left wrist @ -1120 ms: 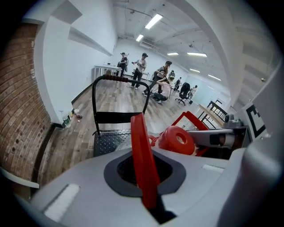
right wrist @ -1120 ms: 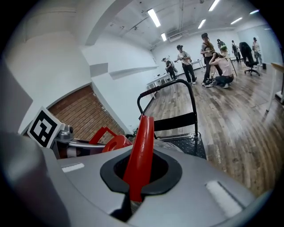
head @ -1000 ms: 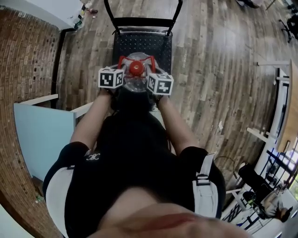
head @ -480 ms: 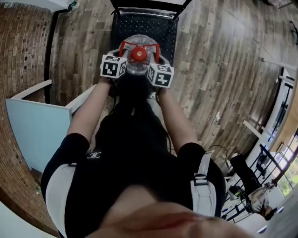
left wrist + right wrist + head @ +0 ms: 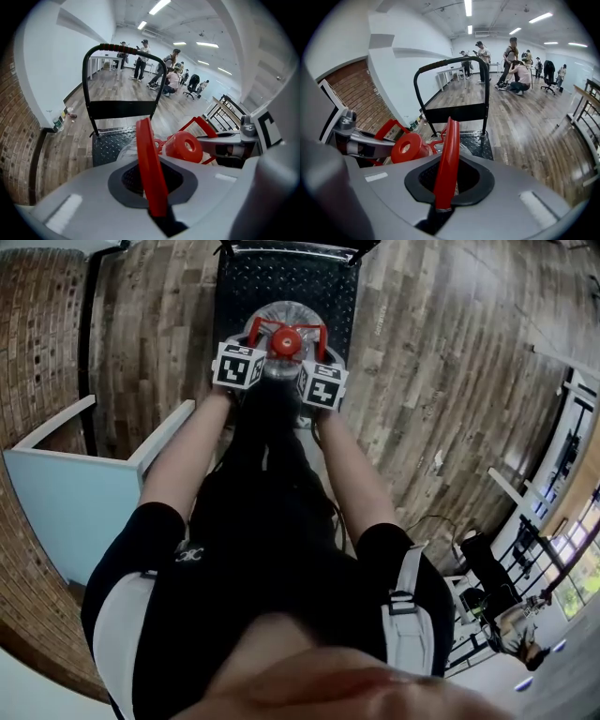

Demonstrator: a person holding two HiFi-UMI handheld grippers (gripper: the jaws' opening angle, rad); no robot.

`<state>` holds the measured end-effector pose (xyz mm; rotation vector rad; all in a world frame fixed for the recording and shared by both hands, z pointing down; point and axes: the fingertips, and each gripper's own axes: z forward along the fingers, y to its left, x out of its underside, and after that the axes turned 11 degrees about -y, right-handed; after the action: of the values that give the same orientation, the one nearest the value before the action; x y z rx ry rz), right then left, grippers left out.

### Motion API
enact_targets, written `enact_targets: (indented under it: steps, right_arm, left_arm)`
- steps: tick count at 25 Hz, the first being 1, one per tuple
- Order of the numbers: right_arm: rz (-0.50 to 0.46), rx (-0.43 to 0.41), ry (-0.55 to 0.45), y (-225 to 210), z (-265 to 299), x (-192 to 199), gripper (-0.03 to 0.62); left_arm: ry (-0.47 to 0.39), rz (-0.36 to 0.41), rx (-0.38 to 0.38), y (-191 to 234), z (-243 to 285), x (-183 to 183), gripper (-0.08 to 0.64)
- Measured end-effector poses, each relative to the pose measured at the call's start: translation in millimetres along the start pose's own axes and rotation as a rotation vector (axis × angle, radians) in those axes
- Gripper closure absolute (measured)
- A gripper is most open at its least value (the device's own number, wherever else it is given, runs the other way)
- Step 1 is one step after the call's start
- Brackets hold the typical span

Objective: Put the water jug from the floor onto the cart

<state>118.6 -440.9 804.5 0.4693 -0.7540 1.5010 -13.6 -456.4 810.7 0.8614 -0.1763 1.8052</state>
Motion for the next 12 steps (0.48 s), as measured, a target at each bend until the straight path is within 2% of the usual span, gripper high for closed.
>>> enact_targets:
  steps: [2,5,9,12]
  right_arm:
    - [0.021,0.014,0.01,-3.1,-1.4,11.5,0.517]
    - [0.046,0.044,0.006,-10.7,-6.0,22.7,0.51]
    - [0.066,0.054,0.01,-18.0,-15.8,26.1,0.44]
    - [0.097,0.067,-0.027,-19.1,-32.3,13.3,0.42]
  left_arm:
    - [0.041,-0.003,0.0,0.9,1.8,17.6,0.522]
    - [0.057,-0.02,-0.011,7.9,-1.3,35.5,0.527]
    - [0.052,-0.021,-0.005,7.1,-9.5,39.3,0.436]
    - [0.019,-0.024,-0.011,8.4,-24.3,31.5,0.403]
